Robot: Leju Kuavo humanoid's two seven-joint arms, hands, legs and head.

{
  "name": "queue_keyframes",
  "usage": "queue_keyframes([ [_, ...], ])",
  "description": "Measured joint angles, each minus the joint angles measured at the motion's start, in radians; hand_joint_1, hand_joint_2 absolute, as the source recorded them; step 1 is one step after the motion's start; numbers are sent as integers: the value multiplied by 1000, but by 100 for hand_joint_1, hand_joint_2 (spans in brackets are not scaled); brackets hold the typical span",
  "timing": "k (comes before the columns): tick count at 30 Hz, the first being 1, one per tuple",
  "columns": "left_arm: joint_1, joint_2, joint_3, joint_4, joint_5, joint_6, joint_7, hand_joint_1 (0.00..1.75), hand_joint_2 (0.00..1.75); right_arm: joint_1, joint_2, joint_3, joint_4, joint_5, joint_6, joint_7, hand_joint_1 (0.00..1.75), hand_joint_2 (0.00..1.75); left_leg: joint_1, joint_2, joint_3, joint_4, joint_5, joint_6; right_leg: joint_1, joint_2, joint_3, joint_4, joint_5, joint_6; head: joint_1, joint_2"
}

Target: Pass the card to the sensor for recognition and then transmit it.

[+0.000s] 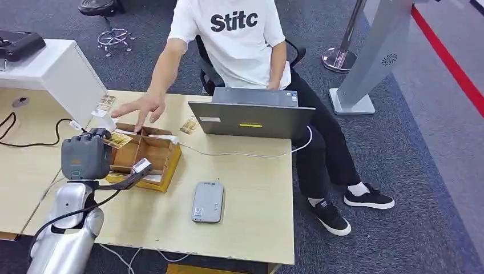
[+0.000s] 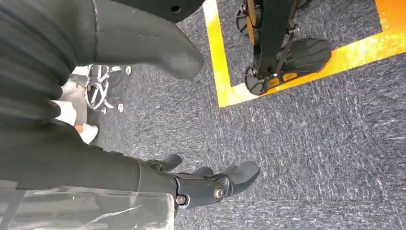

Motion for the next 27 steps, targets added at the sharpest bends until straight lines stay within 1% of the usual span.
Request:
queue_keyframes([
  [24,-15,-10,23,-50,24,0,-10,175,175,0,2,-3,0,10,0,0,0,175,0,1,-1,0,0,0,0,2,-2,0,0,0,0,0],
  [25,-15,-10,24,-50,25,0,-10,0,175,0,2,-3,0,10,0,0,0,175,0,1,-2,0,0,0,0,2,-2,0,0,0,0,0],
  [27,-14,-10,31,-53,34,1,-15,0,175,0,3,-3,0,10,0,0,0,175,0,1,-2,0,0,0,0,2,-2,0,0,0,0,0],
])
